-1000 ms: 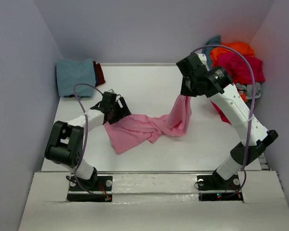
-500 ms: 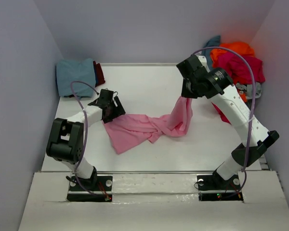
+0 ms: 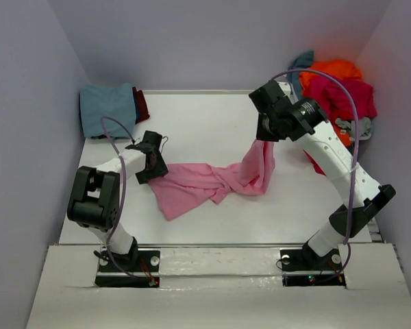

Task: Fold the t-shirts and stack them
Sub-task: Flatten the tshirt out

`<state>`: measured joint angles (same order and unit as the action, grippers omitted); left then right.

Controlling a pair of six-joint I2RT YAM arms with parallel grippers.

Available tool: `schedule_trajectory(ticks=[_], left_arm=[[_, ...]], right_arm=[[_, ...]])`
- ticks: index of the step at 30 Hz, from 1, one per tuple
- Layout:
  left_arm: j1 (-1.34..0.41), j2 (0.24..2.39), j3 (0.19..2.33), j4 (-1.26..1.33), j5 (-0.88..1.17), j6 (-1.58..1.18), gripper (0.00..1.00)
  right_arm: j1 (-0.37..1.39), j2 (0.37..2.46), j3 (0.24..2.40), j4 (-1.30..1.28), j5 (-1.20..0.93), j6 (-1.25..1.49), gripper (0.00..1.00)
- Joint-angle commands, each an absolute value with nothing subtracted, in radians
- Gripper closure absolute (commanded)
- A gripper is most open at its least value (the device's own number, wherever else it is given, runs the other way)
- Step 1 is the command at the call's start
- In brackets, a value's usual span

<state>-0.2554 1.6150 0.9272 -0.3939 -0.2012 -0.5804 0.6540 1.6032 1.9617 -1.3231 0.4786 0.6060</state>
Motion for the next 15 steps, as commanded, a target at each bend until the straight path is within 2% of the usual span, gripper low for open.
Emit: schedule_trajectory(ticks=[1, 7, 10, 15], left_arm=[[-0.255, 1.684, 0.951, -0.431, -0.21, -0.565, 0.28], [-0.255, 1.738, 0.963, -0.442, -0.233, -0.557, 0.3], [-0.255, 1.723, 0.966, -0.443, -0.239, -0.563, 0.4], [-0.264, 1.674, 0.962, -0.453, -0.288, -0.594, 0.36]], right_arm=[[0.647, 1.545, 1.957, -1.282, 0.486, 0.601, 0.93], [0.647, 1.526, 1.919, -1.261, 0.474, 0.606, 0.93], [0.647, 1.528, 1.91, -1.256, 0.469, 0.607, 0.93], [0.647, 1.529, 1.895, -1.247, 0.463, 0.604, 0.93]])
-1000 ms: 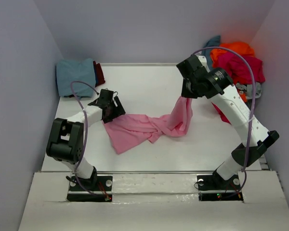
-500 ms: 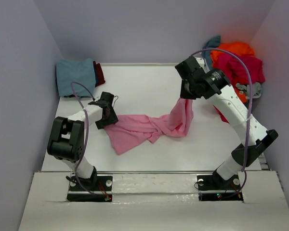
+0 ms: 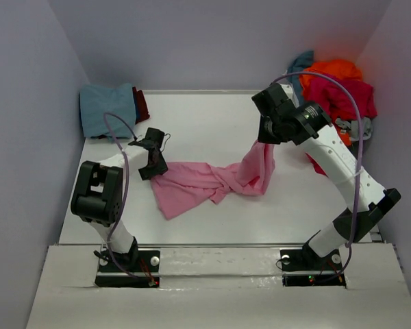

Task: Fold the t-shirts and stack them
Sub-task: Flatten the tshirt out

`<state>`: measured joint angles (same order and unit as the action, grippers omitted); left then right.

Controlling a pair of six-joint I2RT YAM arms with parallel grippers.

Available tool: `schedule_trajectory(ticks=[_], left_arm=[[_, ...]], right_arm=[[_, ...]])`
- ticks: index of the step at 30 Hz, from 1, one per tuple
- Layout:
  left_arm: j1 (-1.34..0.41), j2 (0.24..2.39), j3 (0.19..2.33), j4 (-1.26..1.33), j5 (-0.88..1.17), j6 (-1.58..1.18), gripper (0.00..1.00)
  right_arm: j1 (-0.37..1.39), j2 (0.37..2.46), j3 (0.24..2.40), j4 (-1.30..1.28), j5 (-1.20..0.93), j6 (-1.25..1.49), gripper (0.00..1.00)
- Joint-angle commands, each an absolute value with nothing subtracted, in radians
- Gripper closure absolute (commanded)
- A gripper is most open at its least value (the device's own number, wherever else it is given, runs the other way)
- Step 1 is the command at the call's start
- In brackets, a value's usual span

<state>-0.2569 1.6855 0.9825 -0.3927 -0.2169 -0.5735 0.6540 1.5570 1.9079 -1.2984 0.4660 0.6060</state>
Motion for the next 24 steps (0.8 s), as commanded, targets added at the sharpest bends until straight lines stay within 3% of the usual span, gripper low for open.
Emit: schedule_trajectory(ticks=[1, 4, 5, 8, 9, 10, 24], left_arm=[[-0.264, 1.661, 0.957, -0.453, -0.293, -0.598, 0.36], [-0.264, 1.638, 0.953, -0.457, -0.305, -0.61, 0.41], [-0.264, 1.634, 0.951, -0.459, -0.305, -0.612, 0.54], [-0.264, 1.617, 0.95, -0.457, -0.313, -0.62, 0.71], [-0.264, 1.612, 0.95, -0.462, -0.317, -0.621, 0.87], [-0.264, 1.608, 0.953, -0.466, -0.321, -0.627, 0.94], [-0.302, 1.293, 0.999, -0.543, -0.434, -0.632, 0.94]], right_arm=[[0.647, 1.531, 1.893, -1.247, 0.462, 0.603, 0.93], [0.647, 1.532, 1.894, -1.243, 0.462, 0.597, 0.93], [0.647, 1.534, 1.894, -1.243, 0.462, 0.592, 0.93], [0.647, 1.537, 1.901, -1.241, 0.459, 0.588, 0.93], [0.647, 1.539, 1.896, -1.241, 0.459, 0.588, 0.93], [0.647, 1.539, 1.893, -1.238, 0.457, 0.588, 0.93], [0.525, 1.69, 1.986, -1.296, 0.511, 0.634, 0.93]])
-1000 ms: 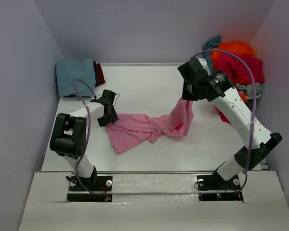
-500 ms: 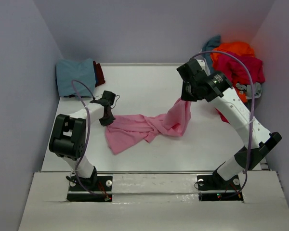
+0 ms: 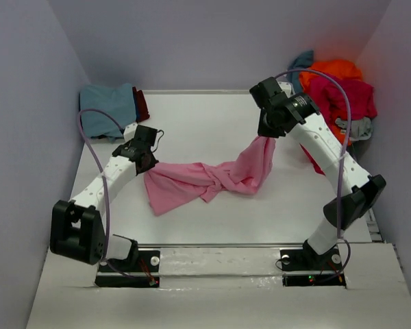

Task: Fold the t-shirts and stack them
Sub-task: Flatten the tshirt out

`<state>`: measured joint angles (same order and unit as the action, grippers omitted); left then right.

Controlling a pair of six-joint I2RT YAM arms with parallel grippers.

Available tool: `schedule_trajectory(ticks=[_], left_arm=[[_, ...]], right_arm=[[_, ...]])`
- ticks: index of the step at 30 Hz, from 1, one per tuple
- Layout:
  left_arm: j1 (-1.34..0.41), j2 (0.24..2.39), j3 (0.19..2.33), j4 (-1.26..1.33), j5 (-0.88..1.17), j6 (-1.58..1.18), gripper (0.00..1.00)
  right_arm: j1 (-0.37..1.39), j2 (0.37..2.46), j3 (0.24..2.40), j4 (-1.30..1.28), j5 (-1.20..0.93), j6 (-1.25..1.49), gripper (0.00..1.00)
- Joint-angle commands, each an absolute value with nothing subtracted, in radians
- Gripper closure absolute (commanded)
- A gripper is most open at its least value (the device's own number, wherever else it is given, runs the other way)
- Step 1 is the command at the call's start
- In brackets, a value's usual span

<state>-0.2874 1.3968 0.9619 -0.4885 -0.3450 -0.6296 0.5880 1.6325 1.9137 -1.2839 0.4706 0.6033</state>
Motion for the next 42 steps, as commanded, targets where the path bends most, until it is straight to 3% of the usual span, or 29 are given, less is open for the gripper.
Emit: schedule_trajectory(ticks=[1, 11, 19, 31, 38, 42], left_arm=[[-0.302, 1.272, 1.003, -0.548, -0.443, -0.627, 0.94], [-0.302, 1.042, 1.017, -0.575, -0.503, -0.597, 0.95], [-0.302, 0.893, 1.026, -0.614, -0.555, -0.571, 0.94], [-0.321, 0.643, 1.035, -0.606, -0.604, -0.56, 0.94], [-0.33, 0.58, 1.031, -0.542, -0.686, -0.519, 0.94], [-0.33, 0.615, 1.006, -0.465, -0.709, -0.483, 0.94]], right_arm=[[0.509, 1.686, 1.997, -1.284, 0.511, 0.634, 0.93], [0.451, 1.681, 2.207, -1.302, 0.523, 0.592, 0.93], [0.451, 1.537, 2.126, -1.286, 0.535, 0.614, 0.93], [0.451, 1.206, 1.843, -1.169, 0.538, 0.644, 0.93], [0.451, 1.117, 1.753, -1.031, 0.591, 0.64, 0.93], [0.451, 1.172, 1.741, -1.035, 0.584, 0.618, 0.93]])
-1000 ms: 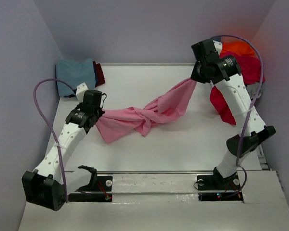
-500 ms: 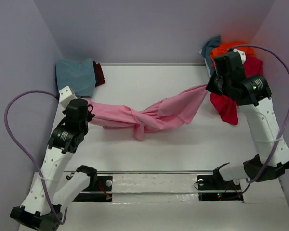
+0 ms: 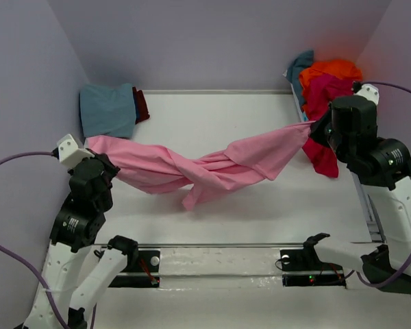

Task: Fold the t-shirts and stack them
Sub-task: Flatten the tshirt out

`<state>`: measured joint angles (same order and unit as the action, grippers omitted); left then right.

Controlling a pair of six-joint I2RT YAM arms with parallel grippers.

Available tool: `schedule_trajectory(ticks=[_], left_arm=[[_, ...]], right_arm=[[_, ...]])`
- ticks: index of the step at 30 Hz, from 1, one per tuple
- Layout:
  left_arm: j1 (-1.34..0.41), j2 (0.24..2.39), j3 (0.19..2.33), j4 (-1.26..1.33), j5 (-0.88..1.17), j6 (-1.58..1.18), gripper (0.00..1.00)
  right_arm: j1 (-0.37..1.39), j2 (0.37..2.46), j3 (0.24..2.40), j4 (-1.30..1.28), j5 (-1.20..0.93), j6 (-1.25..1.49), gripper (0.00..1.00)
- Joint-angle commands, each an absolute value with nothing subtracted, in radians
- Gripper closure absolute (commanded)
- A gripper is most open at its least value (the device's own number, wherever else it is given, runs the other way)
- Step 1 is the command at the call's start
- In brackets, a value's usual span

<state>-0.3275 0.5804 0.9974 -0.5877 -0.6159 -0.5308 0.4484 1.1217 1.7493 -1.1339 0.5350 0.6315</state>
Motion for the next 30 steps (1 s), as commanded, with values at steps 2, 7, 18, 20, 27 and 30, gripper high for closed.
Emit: schedule_trajectory(ticks=[2, 7, 18, 20, 27, 30], left_arm=[[-0.33, 0.679, 0.997, -0.424, -0.713, -0.476, 0.94], [-0.33, 0.868, 0.992, -0.267, -0.69, -0.495, 0.94], [-0.339, 0.98, 1.006, -0.21, -0.634, -0.488, 0.94], [-0.339, 0.976, 0.999, -0.207, -0.627, -0.479, 0.94], [-0.339, 0.986, 0.988, -0.209, -0.6, -0.486, 0.94], [-0.339, 1.012, 0.989, -0.215, -0.594, -0.489, 0.94]], right_arm=[[0.451, 1.239, 1.743, -1.04, 0.575, 0.623, 0.93], [0.451, 1.4, 1.759, -1.072, 0.598, 0.614, 0.93], [0.451, 1.667, 1.808, -1.069, 0.445, 0.559, 0.33], [0.451, 1.66, 1.804, -1.037, 0.367, 0.511, 0.23], [0.451, 1.66, 1.746, -1.114, 0.104, 0.495, 0.27], [0.471, 1.631, 1.622, -1.114, 0.06, 0.515, 0.32]])
